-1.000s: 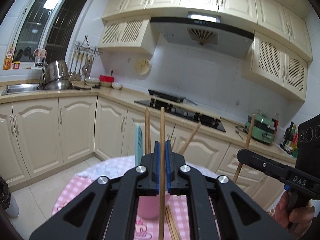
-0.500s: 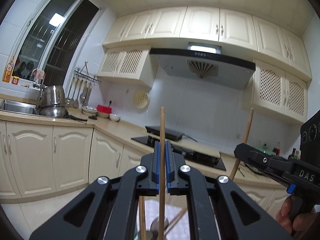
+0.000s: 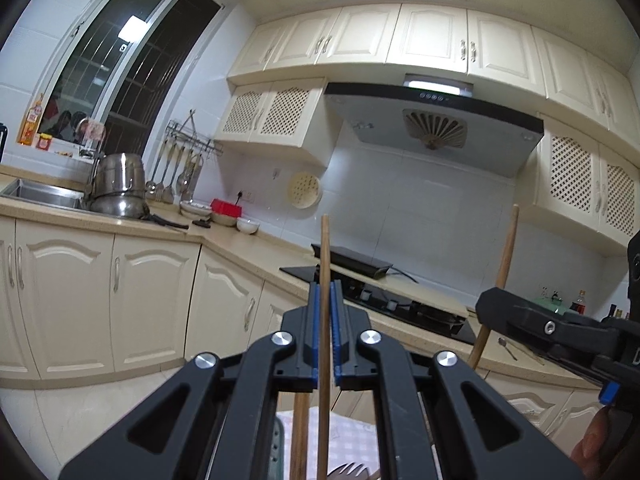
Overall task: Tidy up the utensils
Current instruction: 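Lift both chopsticks, insert them into the pink cup and open both tools, then withdraw both tools from the cup back toward the remaining chopsticks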
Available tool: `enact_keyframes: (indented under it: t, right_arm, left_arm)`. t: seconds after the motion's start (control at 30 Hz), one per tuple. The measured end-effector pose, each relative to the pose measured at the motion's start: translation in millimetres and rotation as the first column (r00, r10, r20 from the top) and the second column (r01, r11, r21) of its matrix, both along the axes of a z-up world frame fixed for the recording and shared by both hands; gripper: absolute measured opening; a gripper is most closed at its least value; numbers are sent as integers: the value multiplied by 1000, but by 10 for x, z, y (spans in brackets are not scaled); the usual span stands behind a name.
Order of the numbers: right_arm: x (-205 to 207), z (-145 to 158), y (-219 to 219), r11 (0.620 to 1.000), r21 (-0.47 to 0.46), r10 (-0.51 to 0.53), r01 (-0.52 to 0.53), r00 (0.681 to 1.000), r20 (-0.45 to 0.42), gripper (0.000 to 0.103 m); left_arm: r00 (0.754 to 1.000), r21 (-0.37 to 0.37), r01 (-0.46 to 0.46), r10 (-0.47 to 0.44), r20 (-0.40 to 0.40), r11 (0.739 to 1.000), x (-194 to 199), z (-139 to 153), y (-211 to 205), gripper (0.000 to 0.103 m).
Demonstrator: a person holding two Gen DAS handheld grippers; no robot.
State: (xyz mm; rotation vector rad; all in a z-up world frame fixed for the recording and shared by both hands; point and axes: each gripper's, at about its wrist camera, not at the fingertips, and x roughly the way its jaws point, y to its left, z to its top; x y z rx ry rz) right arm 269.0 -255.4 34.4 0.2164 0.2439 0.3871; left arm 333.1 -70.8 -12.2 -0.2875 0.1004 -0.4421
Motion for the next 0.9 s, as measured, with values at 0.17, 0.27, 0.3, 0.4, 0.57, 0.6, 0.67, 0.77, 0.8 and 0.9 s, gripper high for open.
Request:
enact_keyframes:
  t: [0.17,0.27,0.3,0.4,0.57,0.6,0.67,0.77,0.8,0.9]
  right_arm:
    - [85,-147,72,999,-34,1,-4,998,-61,7]
    - [77,-176,72,999,-44,-31,28,996,-89,21]
    - [44,-166,54,998,-35,-45,42,996,-83,54]
    - [-120,-94,10,997,-15,-81,80,996,-26,84]
    - [-290,6,-93,992,4,-127,127,992,14,97]
    - [-326,23,-115,990,7,-138,138,990,13,97]
    - [-352,35,-160,988,13,-151,151,988,3,97]
    - [-431,26,-224,986,28,-167,167,986,-10,97]
    - [-448,23,-235,985,29,-169,170,985,-14,97]
    - [-519,-20,-267,983,21,-181,182,983,-34,97]
  left_arm:
    - [999,30,-3,4,-33,1000,15,-165,13,6]
    - [999,60,-9,11,-36,998,-78,-169,77,53]
    - [999,56,-19,21,-29,998,-131,-173,121,73]
    - [999,64,-28,30,-23,998,-266,-107,242,85]
    - [997,120,-72,75,-24,990,-509,11,399,98]
    - [996,127,-74,80,-35,989,-554,32,429,98]
    - [994,148,-77,87,-62,986,-623,65,475,99]
    - [992,174,-87,102,-78,981,-712,83,508,99]
    - [990,193,-92,110,-87,977,-743,87,511,99]
    - [987,232,-87,115,-111,969,-821,86,504,99]
